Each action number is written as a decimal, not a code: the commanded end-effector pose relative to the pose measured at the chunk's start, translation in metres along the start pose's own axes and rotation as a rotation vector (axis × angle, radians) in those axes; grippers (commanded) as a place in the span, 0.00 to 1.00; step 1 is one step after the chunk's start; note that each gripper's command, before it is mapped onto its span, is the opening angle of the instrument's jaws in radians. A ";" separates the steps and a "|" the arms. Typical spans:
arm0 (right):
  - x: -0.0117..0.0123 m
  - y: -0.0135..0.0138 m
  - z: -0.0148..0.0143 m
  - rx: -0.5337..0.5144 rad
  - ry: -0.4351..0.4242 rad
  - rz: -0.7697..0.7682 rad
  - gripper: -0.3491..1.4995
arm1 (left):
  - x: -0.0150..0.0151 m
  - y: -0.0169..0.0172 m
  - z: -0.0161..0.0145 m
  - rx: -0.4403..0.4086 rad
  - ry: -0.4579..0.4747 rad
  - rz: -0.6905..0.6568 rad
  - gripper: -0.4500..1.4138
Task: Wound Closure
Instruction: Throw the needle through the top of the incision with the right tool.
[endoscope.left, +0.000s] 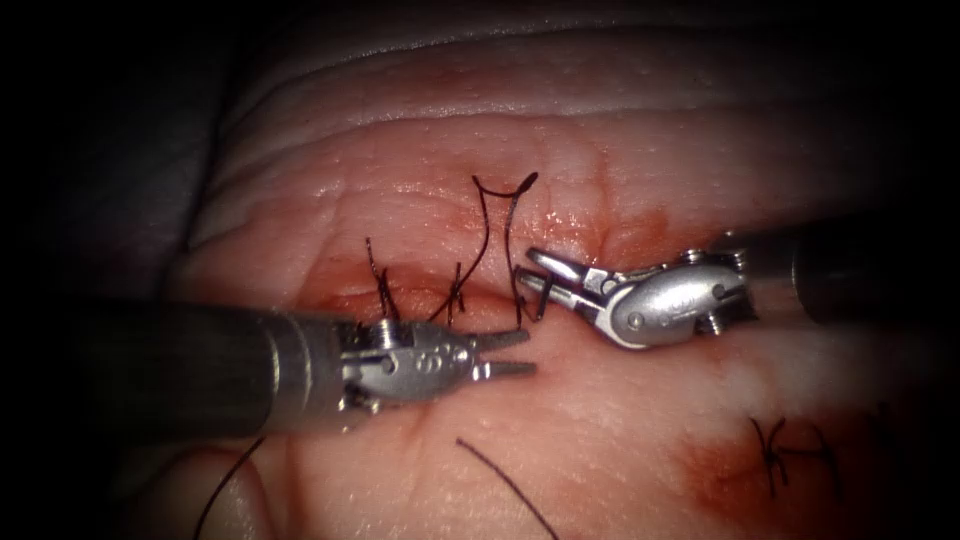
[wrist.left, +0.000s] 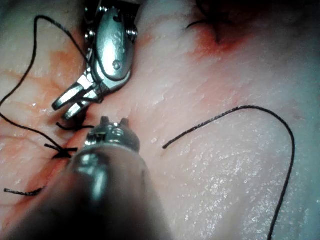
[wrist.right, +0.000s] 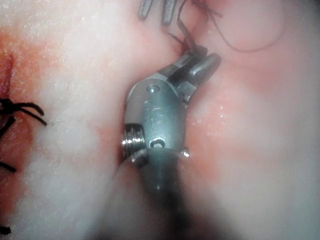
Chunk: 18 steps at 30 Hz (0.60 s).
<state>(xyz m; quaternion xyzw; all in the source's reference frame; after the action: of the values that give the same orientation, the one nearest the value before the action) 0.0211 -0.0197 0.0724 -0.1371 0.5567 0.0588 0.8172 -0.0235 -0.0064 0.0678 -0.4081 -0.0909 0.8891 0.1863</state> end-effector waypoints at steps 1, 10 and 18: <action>-0.0003 -0.0007 0.0005 0.005 0.000 0.012 0.00 | -0.0001 0.0001 0.0007 -0.002 0.001 0.000 0.26; -0.0008 -0.0019 0.0005 0.047 -0.039 0.069 0.00 | -0.0001 0.0001 0.0007 -0.002 0.001 0.000 0.25; -0.0011 -0.0022 0.0002 0.074 -0.064 0.142 0.00 | -0.0001 0.0001 0.0007 -0.002 0.001 0.001 0.25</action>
<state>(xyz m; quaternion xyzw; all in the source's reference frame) 0.0207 -0.0212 0.0733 -0.0625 0.5387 0.1017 0.8340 -0.0235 -0.0064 0.0677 -0.4086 -0.0913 0.8889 0.1860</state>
